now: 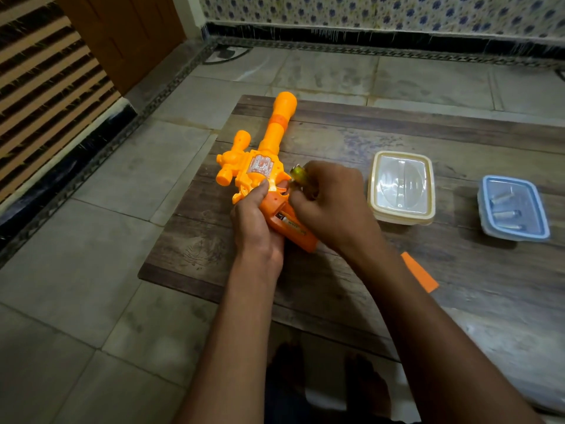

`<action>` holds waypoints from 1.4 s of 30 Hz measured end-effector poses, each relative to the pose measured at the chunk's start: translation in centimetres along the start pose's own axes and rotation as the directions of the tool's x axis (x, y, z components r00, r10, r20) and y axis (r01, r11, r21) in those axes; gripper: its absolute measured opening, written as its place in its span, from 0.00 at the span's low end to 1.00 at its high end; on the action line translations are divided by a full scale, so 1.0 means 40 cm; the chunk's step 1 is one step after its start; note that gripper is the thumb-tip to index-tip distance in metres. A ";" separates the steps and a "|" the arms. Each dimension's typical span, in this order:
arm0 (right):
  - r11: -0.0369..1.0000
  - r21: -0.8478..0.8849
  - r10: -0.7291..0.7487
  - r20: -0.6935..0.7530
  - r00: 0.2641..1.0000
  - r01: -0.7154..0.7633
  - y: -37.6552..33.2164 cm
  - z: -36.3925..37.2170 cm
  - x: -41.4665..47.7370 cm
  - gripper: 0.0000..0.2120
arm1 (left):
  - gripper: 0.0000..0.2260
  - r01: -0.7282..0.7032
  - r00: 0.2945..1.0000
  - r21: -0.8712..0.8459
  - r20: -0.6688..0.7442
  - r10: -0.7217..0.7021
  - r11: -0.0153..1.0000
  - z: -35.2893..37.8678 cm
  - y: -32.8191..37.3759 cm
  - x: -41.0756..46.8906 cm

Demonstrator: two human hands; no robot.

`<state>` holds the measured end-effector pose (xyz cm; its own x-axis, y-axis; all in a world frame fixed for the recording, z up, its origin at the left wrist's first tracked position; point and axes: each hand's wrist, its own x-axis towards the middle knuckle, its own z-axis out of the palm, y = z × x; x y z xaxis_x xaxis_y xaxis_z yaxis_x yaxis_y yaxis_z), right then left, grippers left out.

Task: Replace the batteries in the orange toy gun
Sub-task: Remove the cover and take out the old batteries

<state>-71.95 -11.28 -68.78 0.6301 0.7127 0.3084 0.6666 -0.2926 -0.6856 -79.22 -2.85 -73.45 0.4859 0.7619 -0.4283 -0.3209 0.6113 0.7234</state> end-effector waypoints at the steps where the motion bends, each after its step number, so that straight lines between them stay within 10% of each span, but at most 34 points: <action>1: 1.000 0.014 0.017 -0.055 0.998 -0.016 -0.002 -0.010 0.014 0.09 | 0.16 -0.005 1.000 -0.003 -0.017 0.005 1.000 -0.001 0.000 0.000; 13: 0.841 -0.235 0.522 0.117 0.845 -0.487 0.059 0.030 0.194 0.18 | 0.17 0.026 0.998 -0.040 -0.052 -0.028 0.999 -0.008 0.007 0.009; 42: 0.844 -0.318 0.490 0.131 0.862 -0.431 0.074 0.008 0.210 0.15 | 0.17 0.024 0.998 -0.018 -0.064 -0.026 1.000 -0.004 0.006 0.005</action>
<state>-64.82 -5.94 -68.42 0.8173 0.5545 -0.1565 0.4176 -0.7574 -0.5020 -79.35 -2.53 -73.44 0.4410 0.7582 -0.4803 -0.3232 0.6334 0.7031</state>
